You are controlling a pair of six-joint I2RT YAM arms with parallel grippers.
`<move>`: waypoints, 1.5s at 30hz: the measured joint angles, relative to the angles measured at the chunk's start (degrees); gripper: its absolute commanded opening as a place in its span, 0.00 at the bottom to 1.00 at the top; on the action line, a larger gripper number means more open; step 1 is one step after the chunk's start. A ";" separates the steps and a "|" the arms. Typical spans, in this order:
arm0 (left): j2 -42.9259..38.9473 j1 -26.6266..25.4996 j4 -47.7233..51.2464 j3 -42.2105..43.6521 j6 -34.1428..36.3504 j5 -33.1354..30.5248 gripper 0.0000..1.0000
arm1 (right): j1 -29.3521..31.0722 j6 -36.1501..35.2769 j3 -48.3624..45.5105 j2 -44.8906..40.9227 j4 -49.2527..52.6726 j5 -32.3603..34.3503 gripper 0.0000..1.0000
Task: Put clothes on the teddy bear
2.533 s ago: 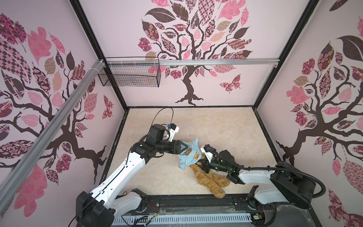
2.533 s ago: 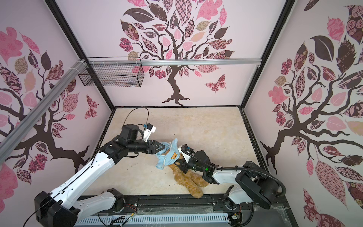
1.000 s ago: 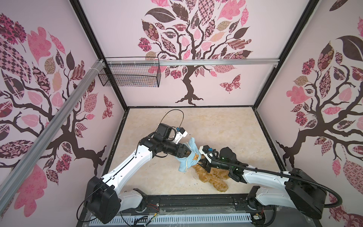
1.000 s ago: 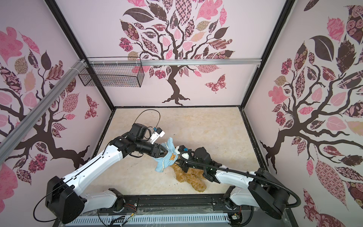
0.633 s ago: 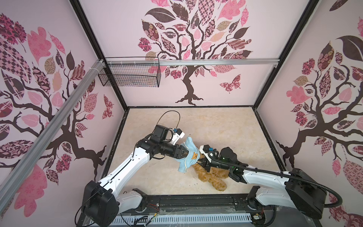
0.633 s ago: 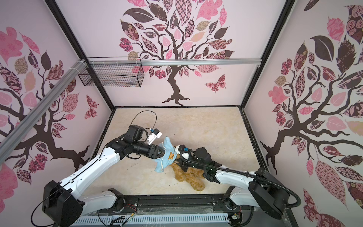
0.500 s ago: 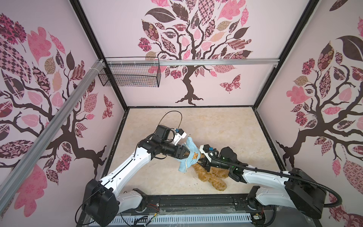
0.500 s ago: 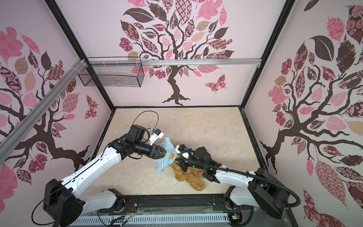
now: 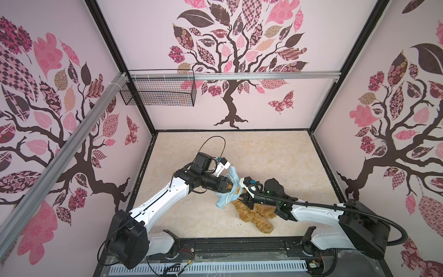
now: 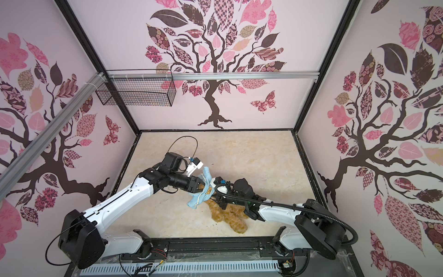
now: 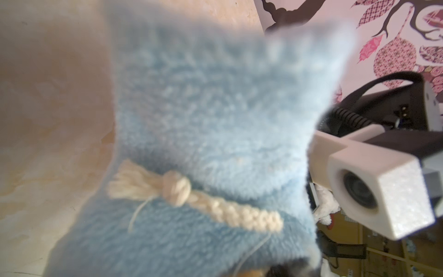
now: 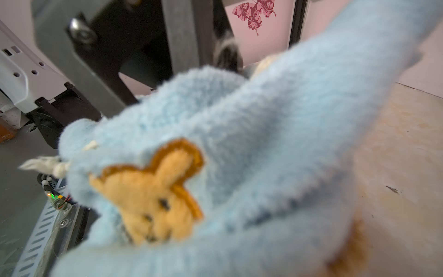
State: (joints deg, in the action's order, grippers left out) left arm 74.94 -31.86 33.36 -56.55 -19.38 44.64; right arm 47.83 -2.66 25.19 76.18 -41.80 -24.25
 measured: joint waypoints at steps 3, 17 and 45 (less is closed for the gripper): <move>0.07 0.15 0.04 0.00 0.52 -0.13 0.26 | 0.00 -0.50 0.68 1.33 -0.26 0.11 0.26; -3.82 1.66 1.88 -0.09 10.16 -5.88 0.00 | -0.90 5.22 0.46 -2.56 5.46 6.12 0.91; -18.16 1.42 -12.85 9.79 33.40 -11.69 0.00 | -8.55 24.70 31.63 -3.23 42.56 -15.23 0.34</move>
State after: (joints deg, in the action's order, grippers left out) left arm 56.77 -30.44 20.51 -46.76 14.02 32.95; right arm 39.29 22.04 56.82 72.95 0.75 -39.48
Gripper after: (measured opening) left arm 0.065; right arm 0.357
